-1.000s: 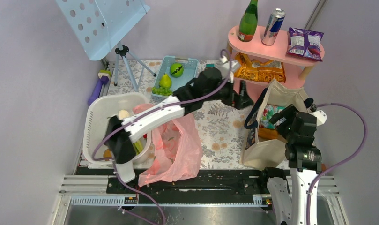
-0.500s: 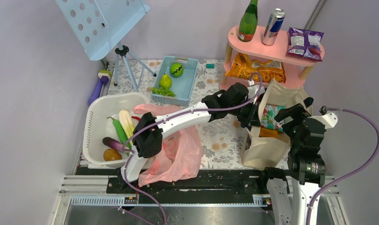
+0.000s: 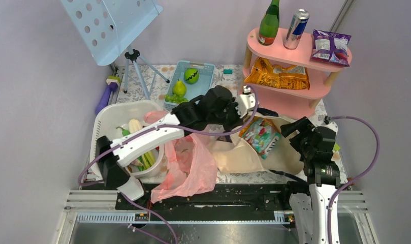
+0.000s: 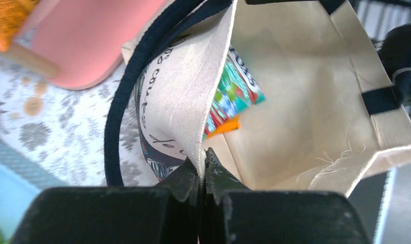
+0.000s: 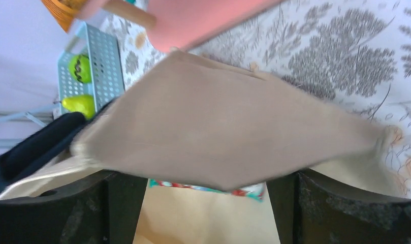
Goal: Untie the knot of the grocery bags and take out the mixed food
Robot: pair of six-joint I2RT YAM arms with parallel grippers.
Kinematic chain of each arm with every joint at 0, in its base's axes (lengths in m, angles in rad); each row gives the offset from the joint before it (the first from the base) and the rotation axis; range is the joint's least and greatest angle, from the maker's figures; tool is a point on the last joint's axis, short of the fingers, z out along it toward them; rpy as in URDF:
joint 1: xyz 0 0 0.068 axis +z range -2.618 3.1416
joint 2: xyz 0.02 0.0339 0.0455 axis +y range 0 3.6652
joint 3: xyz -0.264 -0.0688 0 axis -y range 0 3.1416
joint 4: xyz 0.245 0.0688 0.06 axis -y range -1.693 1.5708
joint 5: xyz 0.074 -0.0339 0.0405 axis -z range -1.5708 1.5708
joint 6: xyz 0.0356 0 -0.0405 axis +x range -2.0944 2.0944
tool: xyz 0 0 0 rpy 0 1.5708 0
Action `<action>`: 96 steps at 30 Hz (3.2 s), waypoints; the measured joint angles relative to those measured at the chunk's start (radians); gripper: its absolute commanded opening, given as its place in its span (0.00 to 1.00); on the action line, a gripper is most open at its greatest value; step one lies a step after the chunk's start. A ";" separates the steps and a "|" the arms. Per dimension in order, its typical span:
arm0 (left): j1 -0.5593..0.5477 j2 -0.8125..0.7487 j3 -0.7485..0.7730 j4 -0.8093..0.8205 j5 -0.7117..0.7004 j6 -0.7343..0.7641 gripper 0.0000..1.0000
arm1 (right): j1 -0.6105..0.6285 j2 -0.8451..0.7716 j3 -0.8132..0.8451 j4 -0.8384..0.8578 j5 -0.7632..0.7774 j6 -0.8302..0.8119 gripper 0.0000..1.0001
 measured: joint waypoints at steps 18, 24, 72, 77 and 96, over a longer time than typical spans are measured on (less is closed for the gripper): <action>0.018 -0.179 -0.290 0.178 -0.073 0.126 0.00 | 0.286 -0.032 -0.214 0.019 -0.009 0.045 0.99; 0.019 -0.179 -0.291 0.172 -0.073 0.095 0.00 | 0.510 0.283 -0.200 0.224 0.210 0.038 0.99; 0.297 -0.209 -0.356 0.100 -0.185 -0.110 0.00 | 0.580 0.209 0.286 0.106 0.429 -0.120 0.00; 0.321 -0.215 -0.357 0.096 -0.240 -0.121 0.00 | 0.478 0.280 0.460 0.016 0.503 -0.214 0.00; 0.368 -0.412 -0.511 0.122 -0.291 -0.074 0.00 | 0.114 0.171 -0.053 0.040 0.564 -0.080 0.00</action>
